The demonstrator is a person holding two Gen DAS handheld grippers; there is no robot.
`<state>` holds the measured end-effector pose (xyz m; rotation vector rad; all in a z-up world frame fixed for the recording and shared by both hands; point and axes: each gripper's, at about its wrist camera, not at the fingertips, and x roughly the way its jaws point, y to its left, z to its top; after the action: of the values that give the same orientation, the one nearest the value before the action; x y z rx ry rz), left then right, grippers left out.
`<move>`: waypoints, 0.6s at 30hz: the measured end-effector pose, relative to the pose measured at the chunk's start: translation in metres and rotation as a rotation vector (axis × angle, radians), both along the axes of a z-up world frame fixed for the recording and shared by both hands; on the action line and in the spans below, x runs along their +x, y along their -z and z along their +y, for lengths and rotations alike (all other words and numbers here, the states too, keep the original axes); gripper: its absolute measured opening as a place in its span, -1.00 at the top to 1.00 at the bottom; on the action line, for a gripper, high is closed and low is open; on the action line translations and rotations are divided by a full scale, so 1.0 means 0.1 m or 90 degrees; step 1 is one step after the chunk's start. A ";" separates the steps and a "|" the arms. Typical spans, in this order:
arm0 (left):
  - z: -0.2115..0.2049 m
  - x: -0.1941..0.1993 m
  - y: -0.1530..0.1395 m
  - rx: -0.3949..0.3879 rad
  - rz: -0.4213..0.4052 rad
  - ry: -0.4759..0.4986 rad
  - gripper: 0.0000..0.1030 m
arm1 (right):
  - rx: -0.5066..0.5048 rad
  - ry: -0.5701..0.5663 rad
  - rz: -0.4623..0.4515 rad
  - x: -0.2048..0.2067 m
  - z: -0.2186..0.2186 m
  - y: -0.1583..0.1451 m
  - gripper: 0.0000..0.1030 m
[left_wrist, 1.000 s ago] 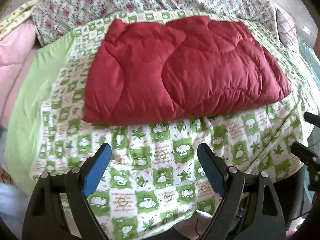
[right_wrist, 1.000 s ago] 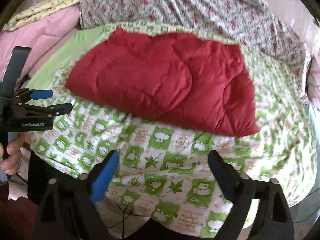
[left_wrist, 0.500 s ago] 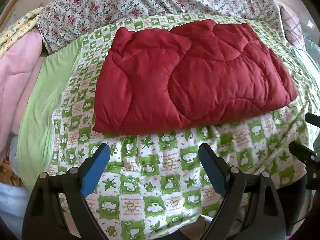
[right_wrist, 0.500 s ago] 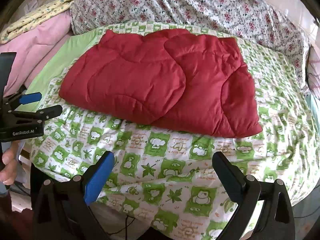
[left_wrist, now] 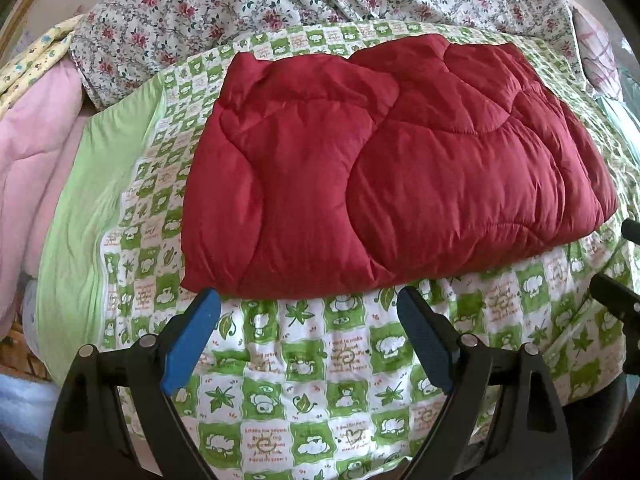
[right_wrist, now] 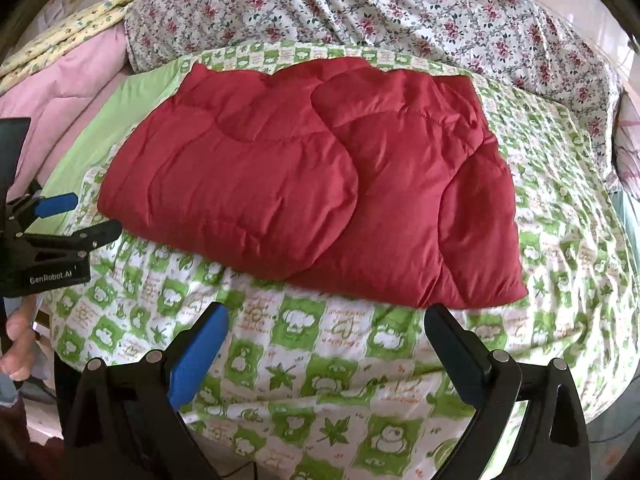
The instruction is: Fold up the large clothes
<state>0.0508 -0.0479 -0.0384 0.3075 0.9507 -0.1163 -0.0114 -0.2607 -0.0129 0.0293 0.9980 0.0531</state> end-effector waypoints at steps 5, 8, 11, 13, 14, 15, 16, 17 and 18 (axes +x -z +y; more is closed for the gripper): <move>-0.03 0.04 -0.06 -0.002 -0.003 0.006 -0.76 | -0.006 -0.001 -0.010 0.12 -0.03 -0.11 -0.93; -0.04 0.07 -0.09 -0.006 -0.002 0.009 -0.76 | -0.010 -0.002 -0.013 0.18 -0.03 -0.15 -0.93; -0.04 0.11 -0.11 -0.009 -0.002 0.012 -0.76 | -0.013 -0.004 -0.011 0.24 -0.04 -0.17 -0.93; -0.05 0.13 -0.12 -0.009 -0.004 0.011 -0.76 | -0.015 -0.007 -0.008 0.29 -0.03 -0.17 -0.93; -0.05 0.14 -0.12 -0.010 -0.004 0.012 -0.76 | -0.016 -0.008 -0.007 0.30 -0.03 -0.18 -0.93; -0.05 0.15 -0.13 -0.010 -0.003 0.012 -0.76 | -0.017 -0.009 -0.006 0.32 -0.02 -0.17 -0.93; -0.05 0.16 -0.13 -0.010 -0.004 0.012 -0.76 | -0.017 -0.011 -0.005 0.33 -0.02 -0.17 -0.93; -0.05 0.16 -0.13 -0.010 -0.004 0.012 -0.76 | -0.018 -0.012 -0.004 0.34 -0.01 -0.17 -0.93; -0.05 0.17 -0.13 -0.010 -0.004 0.012 -0.76 | -0.018 -0.013 -0.003 0.35 -0.01 -0.16 -0.93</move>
<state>0.0679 -0.0533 -0.0254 0.3033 0.9408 -0.1404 0.0240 -0.2617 0.0035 -0.0066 0.9937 0.0581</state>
